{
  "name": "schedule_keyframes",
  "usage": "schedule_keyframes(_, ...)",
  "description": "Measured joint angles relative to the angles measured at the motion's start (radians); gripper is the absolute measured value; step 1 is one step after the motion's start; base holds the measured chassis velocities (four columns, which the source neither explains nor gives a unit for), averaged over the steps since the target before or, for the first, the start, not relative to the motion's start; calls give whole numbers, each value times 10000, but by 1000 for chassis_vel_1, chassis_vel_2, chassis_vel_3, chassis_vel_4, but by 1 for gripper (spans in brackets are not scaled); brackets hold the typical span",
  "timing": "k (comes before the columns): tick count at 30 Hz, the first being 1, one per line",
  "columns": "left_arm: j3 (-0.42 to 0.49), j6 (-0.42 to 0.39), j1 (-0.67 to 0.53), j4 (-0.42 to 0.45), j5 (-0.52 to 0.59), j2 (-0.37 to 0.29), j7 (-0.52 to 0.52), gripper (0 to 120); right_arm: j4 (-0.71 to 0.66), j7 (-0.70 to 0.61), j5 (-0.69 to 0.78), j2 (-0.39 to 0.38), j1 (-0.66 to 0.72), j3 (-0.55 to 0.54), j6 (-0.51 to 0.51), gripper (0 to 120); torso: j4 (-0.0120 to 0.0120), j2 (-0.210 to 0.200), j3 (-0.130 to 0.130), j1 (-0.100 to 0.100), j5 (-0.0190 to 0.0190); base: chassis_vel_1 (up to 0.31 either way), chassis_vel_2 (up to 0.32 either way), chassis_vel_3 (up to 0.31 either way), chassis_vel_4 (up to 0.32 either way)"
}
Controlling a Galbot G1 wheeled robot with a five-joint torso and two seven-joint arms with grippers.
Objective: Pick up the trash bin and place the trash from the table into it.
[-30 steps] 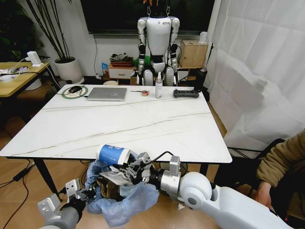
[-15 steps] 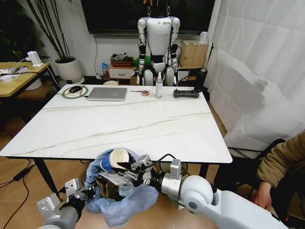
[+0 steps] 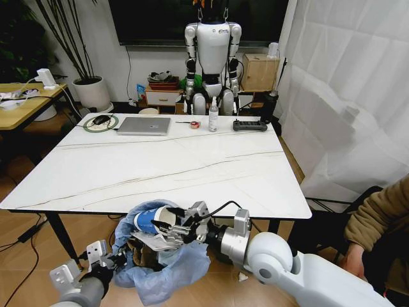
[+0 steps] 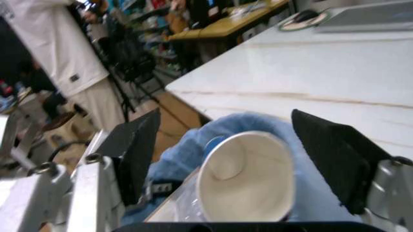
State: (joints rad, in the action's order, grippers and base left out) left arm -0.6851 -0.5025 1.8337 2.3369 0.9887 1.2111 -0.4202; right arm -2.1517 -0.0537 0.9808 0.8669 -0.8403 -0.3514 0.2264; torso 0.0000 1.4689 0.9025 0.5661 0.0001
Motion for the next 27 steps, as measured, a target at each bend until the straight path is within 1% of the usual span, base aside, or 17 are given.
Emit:
schedule_keyframes(2,27,0,-8,-11,0,-69,7,0,-229,-355,65,-249,-427,732,-132,88,1,0,0,0,1,0,0,0,0)
schedule_keyframes(4,93,0,-67,-47,2,-179,33,0,-353,-606,-60,-656,-1313,2090,-305,97,2,0,0,0,2,0,0,0,0)
schedule_keyframes(5,93,0,-67,-47,2,-179,33,0,-353,-606,-60,-656,-1313,2090,-305,97,2,0,0,0,2,0,0,0,0)
schedule_keyframes(6,127,-1,-102,-77,4,-212,43,0,-360,-664,-238,-768,-1722,2659,-388,98,1,0,0,0,0,0,0,0,0)
schedule_keyframes(7,132,-1,-108,-81,4,-215,44,0,-361,-675,-289,-790,-1834,2801,-410,98,1,0,0,0,0,0,0,0,0)
schedule_keyframes(8,213,-1,-189,-153,-4,-274,71,0,-362,-741,-697,-894,-2708,3757,-548,100,-1,0,0,0,1,0,0,0,0)
schedule_keyframes(9,239,-1,-216,-181,-11,-294,78,0,-362,-749,-854,-912,-3059,4090,-561,100,-3,0,0,1,1,0,0,0,0)
schedule_keyframes(11,369,-1,-310,-248,-16,-399,105,0,-366,-814,-1559,-855,-4665,5472,-478,100,-3,0,0,0,0,0,0,0,0)
schedule_keyframes(12,369,-1,-310,-248,-16,-399,105,0,-366,-814,-1559,-855,-4665,5472,-478,100,-3,0,0,0,0,0,0,0,0)
schedule_keyframes(14,450,-1,-402,-313,-9,-544,203,0,-372,-831,-2114,-648,-5822,6431,-456,100,-6,1,-1,0,4,0,0,0,0)
schedule_keyframes(15,489,18,-467,-377,-12,-652,302,0,-399,-755,-2640,-427,-6757,7223,-481,100,-3,1,-1,0,3,0,0,0,0)
schedule_keyframes(17,533,40,-520,-446,-23,-778,348,0,-444,-570,-3055,-180,-7890,8004,-642,100,-2,1,-1,-1,3,0,0,0,0)
schedule_keyframes(18,533,40,-520,-446,-23,-778,348,0,-444,-570,-3055,-180,-7890,8004,-642,100,-2,1,-1,-1,3,0,0,0,0)
schedule_keyframes(21,598,105,-519,-522,-120,-980,443,0,-538,-371,-3403,118,-9093,8813,-902,100,-2,1,-1,0,2,0,0,0,0)
schedule_keyframes(22,646,153,-492,-526,-197,-1086,499,0,-580,-161,-3731,363,-9715,9297,-1209,100,-3,1,-1,-1,1,0,0,0,0)
schedule_keyframes(25,725,296,-448,-550,-387,-1278,644,0,-498,436,-4167,926,-10412,9985,-2291,100,0,2,-1,-2,1,0,0,0,0)
schedule_keyframes(27,734,331,-446,-558,-412,-1317,671,0,-464,545,-4257,1040,-10498,10098,-2446,100,-1,2,-1,-1,0,0,0,0,0)
